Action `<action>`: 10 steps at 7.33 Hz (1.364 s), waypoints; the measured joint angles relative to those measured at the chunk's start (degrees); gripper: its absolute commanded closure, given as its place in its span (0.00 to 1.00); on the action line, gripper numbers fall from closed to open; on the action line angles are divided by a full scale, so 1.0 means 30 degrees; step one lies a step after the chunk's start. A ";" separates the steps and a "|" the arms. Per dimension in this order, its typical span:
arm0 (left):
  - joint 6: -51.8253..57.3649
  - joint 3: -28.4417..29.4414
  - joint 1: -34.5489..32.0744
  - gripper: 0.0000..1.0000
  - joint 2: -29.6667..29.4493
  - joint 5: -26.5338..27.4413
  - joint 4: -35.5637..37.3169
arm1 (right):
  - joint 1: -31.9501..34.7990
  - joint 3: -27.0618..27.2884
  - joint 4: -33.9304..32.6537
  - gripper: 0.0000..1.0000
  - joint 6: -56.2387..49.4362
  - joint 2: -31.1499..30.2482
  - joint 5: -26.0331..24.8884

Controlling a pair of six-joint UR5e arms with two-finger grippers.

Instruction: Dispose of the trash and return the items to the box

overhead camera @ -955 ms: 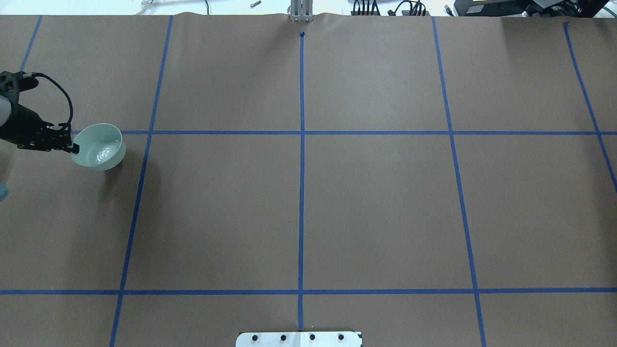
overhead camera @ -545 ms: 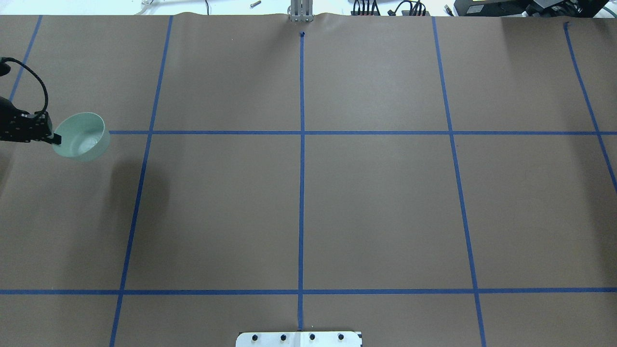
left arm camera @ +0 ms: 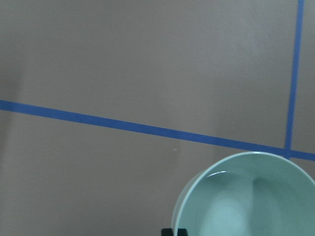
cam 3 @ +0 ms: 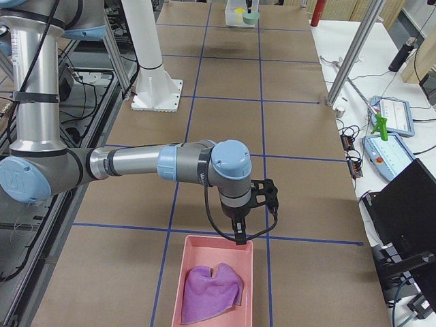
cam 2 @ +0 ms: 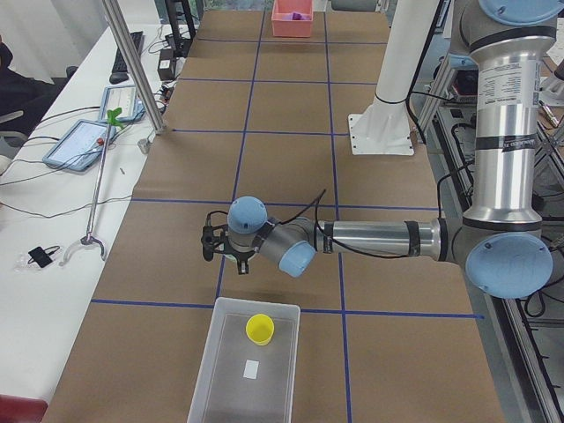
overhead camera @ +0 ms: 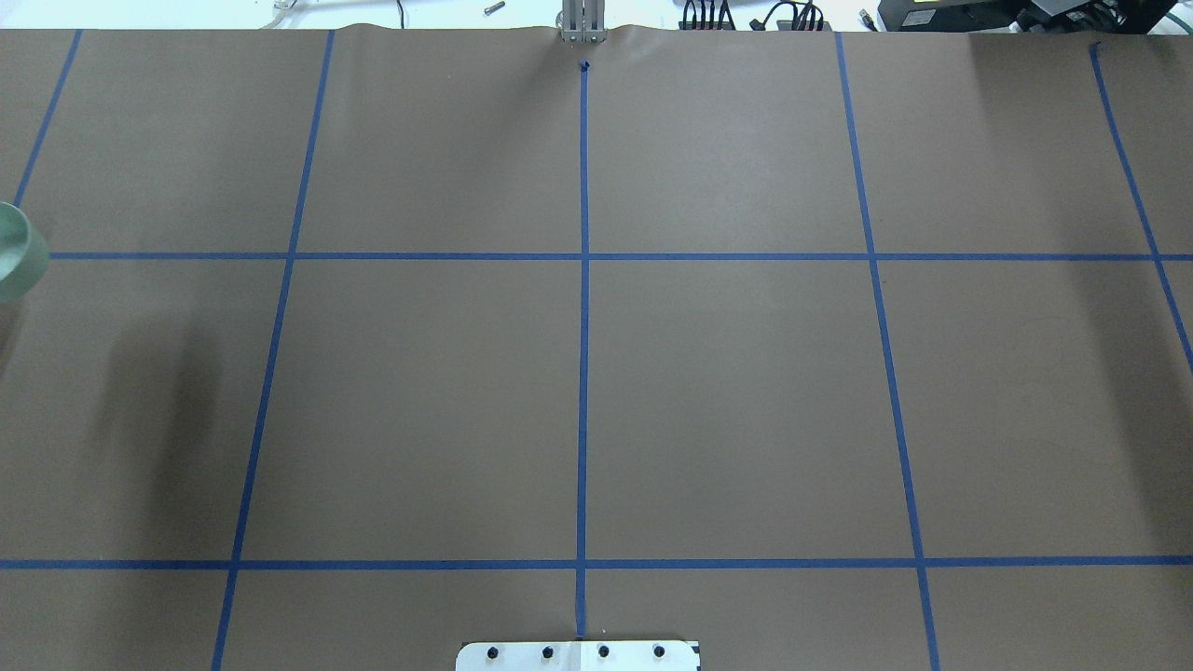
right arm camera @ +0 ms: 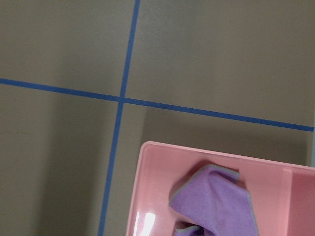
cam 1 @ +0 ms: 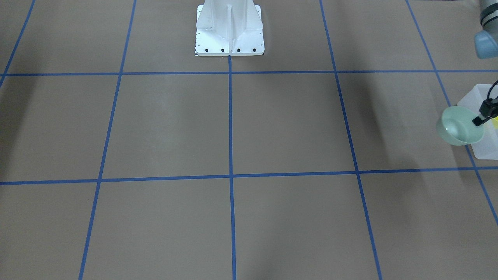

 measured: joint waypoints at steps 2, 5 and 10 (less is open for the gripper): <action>0.4233 0.0662 -0.3710 1.00 0.0549 0.0005 0.3005 | -0.0978 0.0982 0.0000 0.00 0.1885 -0.0013 0.0589; 0.7202 0.4093 -0.6081 1.00 0.0241 0.0443 0.5271 | -0.2013 0.2063 0.0000 0.00 0.3561 -0.0110 0.0932; 0.5390 0.8586 -0.6642 1.00 -0.1911 0.2456 0.3280 | -0.2634 0.2587 0.0011 0.00 0.4416 -0.0146 0.0946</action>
